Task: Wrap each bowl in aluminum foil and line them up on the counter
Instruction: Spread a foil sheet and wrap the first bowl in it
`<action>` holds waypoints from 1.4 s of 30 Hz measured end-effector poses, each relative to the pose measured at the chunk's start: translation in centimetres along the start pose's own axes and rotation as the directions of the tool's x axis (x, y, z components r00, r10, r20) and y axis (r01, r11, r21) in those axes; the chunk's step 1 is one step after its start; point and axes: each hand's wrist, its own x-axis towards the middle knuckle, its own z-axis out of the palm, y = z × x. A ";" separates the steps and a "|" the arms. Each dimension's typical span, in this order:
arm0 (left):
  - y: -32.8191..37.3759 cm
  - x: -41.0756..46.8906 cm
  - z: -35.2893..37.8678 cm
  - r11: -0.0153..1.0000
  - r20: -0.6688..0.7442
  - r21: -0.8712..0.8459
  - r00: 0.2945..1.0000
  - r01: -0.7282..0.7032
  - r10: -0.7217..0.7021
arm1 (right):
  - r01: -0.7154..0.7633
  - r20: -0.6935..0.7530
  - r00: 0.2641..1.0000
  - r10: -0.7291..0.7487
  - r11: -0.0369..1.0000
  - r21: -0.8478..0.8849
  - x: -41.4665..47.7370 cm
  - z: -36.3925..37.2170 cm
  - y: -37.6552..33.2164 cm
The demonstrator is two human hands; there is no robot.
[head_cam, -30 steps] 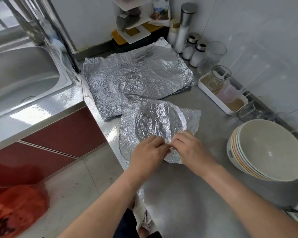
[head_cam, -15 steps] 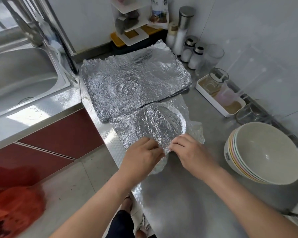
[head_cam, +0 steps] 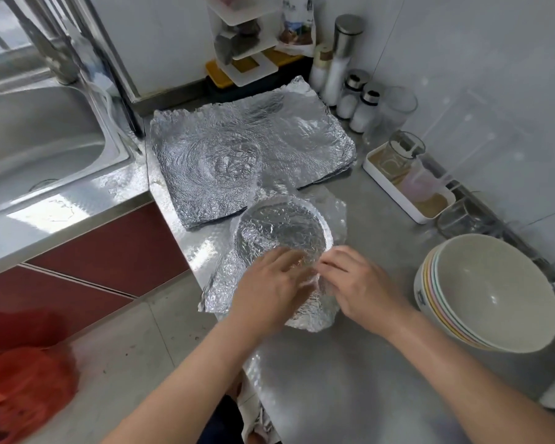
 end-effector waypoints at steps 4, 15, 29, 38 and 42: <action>-2.6 -1.3 -0.6 0.991 0.180 0.100 0.977 0.093 -0.110 | 0.032 0.047 0.998 -0.033 0.999 0.030 0.1 0.2 0.1; -1.2 -1.1 0.2 0.999 -0.005 -0.029 0.999 -0.039 0.039 | 0.096 0.028 0.995 -0.095 0.994 -0.048 0.3 0.3 0.8; 1.3 -0.4 2.7 0.996 -0.111 0.080 0.993 -0.043 0.051 | 0.229 0.045 0.973 -0.225 0.966 -0.118 1.8 -0.1 2.2; -1.2 -0.5 -0.4 0.991 0.100 0.036 0.986 0.131 -0.134 | 0.109 0.171 0.980 -0.099 0.993 -0.052 1.2 -1.7 1.3; -2.4 -1.7 0.0 0.985 0.199 0.124 0.970 0.118 -0.141 | 0.131 0.189 0.973 -0.132 0.991 0.016 1.1 -0.9 1.3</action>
